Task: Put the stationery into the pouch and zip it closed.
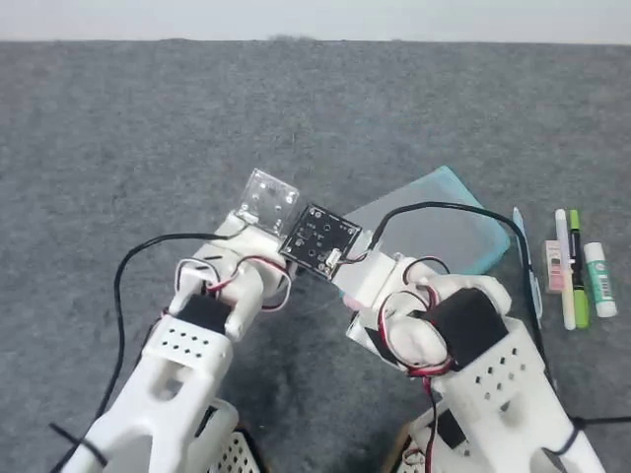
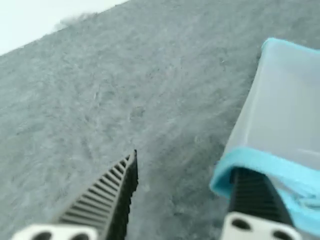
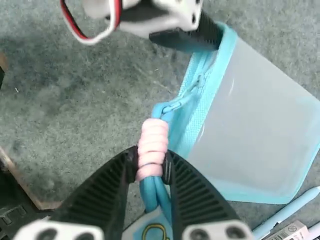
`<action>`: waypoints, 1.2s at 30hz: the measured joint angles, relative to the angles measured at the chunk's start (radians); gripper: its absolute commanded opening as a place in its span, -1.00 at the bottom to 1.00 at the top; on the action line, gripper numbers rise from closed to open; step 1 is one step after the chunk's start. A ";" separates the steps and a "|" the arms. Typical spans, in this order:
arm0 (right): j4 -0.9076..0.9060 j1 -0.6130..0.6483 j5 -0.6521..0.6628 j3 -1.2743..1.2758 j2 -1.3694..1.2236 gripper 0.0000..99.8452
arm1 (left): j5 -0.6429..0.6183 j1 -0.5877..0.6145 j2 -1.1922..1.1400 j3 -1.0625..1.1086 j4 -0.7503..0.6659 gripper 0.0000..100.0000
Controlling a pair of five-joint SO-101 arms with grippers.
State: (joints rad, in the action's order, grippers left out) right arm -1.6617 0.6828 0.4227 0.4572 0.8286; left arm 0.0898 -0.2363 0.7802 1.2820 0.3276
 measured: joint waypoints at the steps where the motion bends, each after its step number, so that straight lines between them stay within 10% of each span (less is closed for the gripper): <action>1: 0.000 0.000 0.000 0.000 0.000 -0.99 | 0.000 -0.012 0.000 0.009 -0.014 -0.51; 11: 0.000 0.017 0.000 0.000 0.003 -0.99 | 0.000 -0.103 0.000 0.021 -0.026 -0.99; 36: 0.164 -0.631 0.204 0.201 0.003 -0.99 | -0.138 0.132 0.000 0.021 0.109 -0.98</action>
State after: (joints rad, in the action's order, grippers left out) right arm -1.4975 0.0522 0.6268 0.6582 0.8316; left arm -0.0483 -0.1043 0.7802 1.3034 0.4365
